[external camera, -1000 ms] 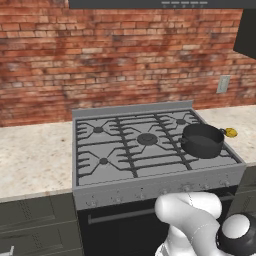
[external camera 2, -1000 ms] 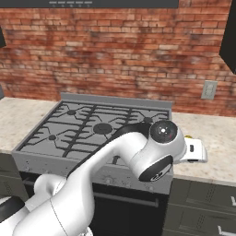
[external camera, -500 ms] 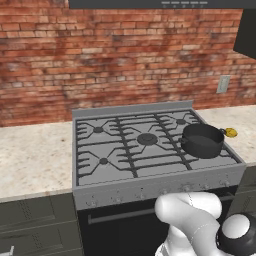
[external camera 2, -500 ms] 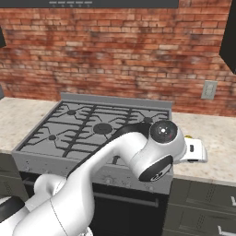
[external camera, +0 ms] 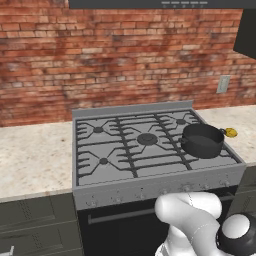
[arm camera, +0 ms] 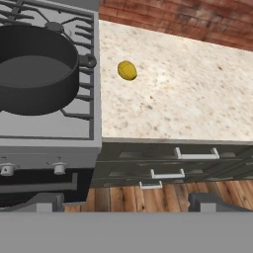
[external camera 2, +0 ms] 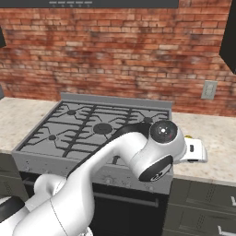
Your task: Turn on the burner for the pot on the stove. Wait thirty seconds for the pot to heat up. Then add the lemon to the pot.
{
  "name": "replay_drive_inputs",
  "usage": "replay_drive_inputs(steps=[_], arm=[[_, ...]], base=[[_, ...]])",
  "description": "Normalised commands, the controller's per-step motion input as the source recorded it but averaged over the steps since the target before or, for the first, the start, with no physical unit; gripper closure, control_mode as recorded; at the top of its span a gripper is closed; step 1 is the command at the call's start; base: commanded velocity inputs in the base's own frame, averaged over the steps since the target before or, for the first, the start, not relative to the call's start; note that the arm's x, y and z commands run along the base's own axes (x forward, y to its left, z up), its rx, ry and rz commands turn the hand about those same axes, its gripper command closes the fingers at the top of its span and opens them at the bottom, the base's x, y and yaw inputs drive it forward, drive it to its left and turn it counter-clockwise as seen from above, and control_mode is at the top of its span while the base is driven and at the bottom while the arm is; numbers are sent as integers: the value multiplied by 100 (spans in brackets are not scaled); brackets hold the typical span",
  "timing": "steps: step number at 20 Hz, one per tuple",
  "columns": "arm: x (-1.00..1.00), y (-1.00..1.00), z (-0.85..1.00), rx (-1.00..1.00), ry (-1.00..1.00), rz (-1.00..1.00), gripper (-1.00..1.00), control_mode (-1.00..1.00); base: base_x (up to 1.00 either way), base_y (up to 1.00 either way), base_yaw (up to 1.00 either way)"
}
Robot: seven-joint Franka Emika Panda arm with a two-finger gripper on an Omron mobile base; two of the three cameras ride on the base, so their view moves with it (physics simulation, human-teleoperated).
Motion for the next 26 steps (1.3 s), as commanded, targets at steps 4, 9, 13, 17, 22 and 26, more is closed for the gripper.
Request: replay_drive_inputs(steps=[4,9,13,17,22,26], arm=[[0,0,0,0,0,0,-100,-100],[0,0,0,0,0,0,-100,-100],[0,0,0,0,0,0,-100,-100],[0,0,0,0,0,0,-100,-100],[0,0,0,0,0,0,-100,-100],[0,0,0,0,0,0,-100,-100]], base=[[0,0,0],[0,0,0],[0,0,0],[0,0,0],[0,0,0],[0,0,0]])
